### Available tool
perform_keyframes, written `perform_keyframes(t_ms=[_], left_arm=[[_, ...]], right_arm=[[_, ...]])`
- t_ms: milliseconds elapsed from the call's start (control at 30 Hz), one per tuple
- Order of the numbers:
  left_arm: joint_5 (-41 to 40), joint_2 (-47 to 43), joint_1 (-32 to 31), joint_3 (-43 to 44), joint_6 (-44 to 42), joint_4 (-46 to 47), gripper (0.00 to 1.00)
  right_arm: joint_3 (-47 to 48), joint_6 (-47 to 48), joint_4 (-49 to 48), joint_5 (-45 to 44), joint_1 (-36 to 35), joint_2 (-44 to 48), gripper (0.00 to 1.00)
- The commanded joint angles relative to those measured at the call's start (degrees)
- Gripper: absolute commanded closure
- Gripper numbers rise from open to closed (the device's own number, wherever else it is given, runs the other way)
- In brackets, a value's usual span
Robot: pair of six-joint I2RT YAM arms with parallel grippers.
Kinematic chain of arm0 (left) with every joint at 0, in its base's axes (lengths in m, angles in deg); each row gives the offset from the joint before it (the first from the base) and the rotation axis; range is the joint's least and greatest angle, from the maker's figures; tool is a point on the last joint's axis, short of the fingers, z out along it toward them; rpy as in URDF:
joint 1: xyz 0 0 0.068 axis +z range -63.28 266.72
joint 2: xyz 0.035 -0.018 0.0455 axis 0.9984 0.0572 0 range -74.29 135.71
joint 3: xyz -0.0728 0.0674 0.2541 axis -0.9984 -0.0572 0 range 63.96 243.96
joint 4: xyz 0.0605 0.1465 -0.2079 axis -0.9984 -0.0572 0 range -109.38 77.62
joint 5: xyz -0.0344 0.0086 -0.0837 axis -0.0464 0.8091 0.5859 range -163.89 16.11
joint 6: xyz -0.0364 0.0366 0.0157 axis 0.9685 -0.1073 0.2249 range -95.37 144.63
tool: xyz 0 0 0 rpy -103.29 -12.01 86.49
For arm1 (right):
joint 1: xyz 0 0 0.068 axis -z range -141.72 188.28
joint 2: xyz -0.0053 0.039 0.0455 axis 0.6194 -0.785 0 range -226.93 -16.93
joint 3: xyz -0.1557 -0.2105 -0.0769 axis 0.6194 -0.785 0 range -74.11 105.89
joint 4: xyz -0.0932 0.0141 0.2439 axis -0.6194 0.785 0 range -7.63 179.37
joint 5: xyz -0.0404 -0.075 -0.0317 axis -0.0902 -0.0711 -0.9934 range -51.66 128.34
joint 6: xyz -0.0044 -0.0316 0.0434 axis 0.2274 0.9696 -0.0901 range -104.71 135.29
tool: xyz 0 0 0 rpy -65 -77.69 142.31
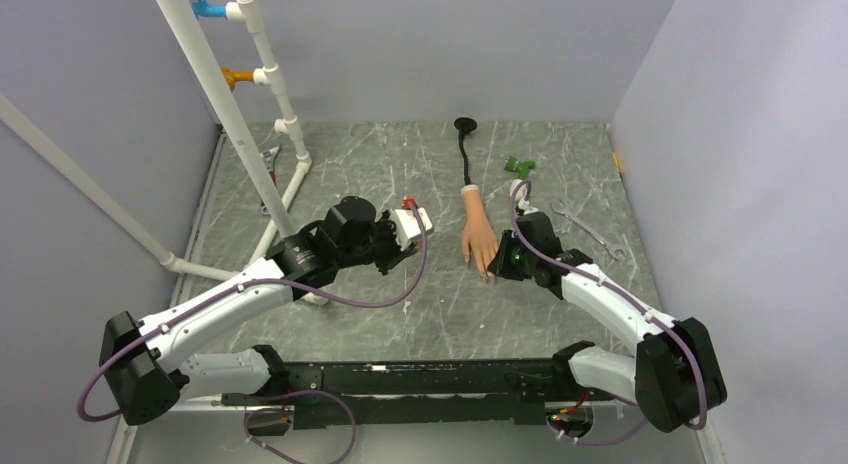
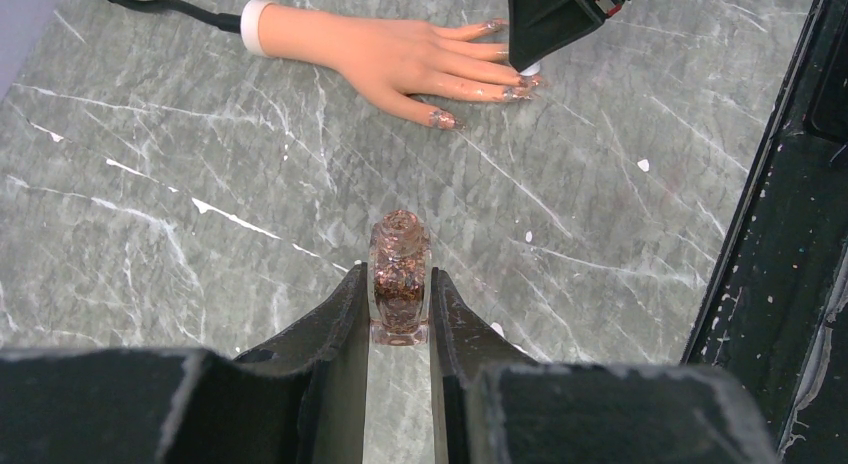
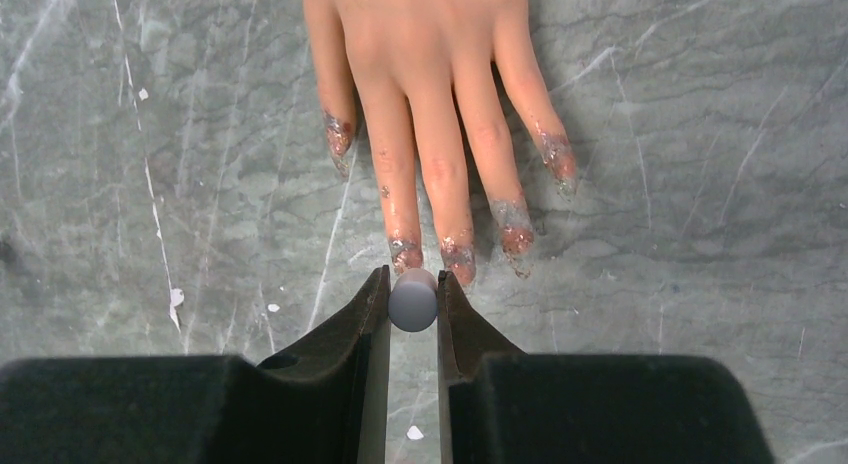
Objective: Paint the nails
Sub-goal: Paint the nail polish on the nail.
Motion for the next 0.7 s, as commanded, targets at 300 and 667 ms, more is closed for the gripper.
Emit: perform_keyframes(t_ms=[300, 667], left_arm=[[-0.5, 0.0, -0.3, 2.2, -0.4, 1.3, 1.0], [-0.5, 0.0, -0.3, 2.2, -0.4, 1.3, 1.0]], right_arm=[[-1.5, -1.2, 1.3, 1.6, 0.2, 3.0, 1.0], [0.1, -1.3, 1.4, 2.7, 0.2, 2.6, 1.0]])
